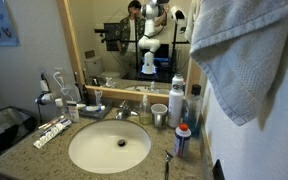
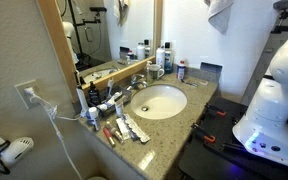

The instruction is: Use the white towel on the wall to wipe the counter and hang the towel again

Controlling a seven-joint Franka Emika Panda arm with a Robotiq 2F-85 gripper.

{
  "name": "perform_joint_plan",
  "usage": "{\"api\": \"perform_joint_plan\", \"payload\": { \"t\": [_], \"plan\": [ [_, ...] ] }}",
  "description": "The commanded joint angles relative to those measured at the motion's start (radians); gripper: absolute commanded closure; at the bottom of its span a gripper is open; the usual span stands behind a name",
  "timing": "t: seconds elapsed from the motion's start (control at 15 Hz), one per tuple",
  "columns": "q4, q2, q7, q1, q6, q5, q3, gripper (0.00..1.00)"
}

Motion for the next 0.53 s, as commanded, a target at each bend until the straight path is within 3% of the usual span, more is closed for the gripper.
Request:
{"api": "perform_joint_plan", "payload": {
  "t": [0.0,0.47],
  "plan": [
    [0.103,0.097,-0.034,-0.033,0.090,0.067,-0.031,0.99],
    [0.128,0.166,-0.105,-0.077,0.167,0.224,-0.033,0.99]
  ]
}}
